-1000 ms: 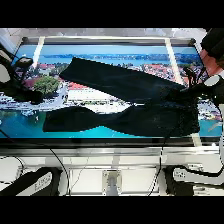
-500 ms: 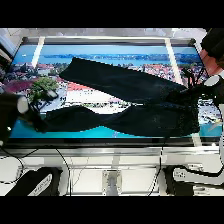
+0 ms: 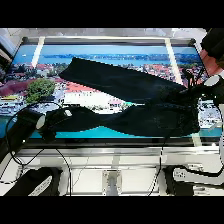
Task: Fold the clothes and pants, and hang the long-sleeved shirts on hangers.
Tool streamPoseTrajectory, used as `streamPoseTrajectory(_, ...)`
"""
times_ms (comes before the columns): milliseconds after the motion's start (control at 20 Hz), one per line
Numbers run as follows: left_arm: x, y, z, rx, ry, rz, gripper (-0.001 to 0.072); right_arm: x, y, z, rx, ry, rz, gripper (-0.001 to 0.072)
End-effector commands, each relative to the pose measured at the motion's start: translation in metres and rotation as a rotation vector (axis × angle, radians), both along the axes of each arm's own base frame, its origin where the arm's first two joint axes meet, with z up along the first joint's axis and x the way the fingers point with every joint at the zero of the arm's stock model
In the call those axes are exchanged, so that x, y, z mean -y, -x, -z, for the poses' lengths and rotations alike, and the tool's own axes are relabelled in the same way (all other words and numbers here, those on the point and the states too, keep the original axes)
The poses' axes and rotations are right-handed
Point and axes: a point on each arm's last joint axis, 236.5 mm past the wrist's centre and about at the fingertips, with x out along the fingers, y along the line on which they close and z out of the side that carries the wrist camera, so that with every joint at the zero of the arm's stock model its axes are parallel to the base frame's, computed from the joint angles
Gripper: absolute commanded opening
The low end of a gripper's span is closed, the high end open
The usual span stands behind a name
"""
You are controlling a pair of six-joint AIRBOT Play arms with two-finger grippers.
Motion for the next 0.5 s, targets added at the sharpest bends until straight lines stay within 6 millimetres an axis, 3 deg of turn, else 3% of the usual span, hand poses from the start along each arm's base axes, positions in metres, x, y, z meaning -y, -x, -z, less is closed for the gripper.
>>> streamPoseTrajectory(0, 0.015, -0.018, 0.004, 0.061, 0.02, 0.083, 0.0357, -0.002, 0.002, 0.0, -0.008, -0.005, -0.004, 0.0332)
streamPoseTrajectory(450, 0.011, -0.006, 0.066, -0.186, -0.048, 0.085, 0.0358, -0.016, 0.003, -0.006, -0.013, -0.074, -0.003, 0.0332)
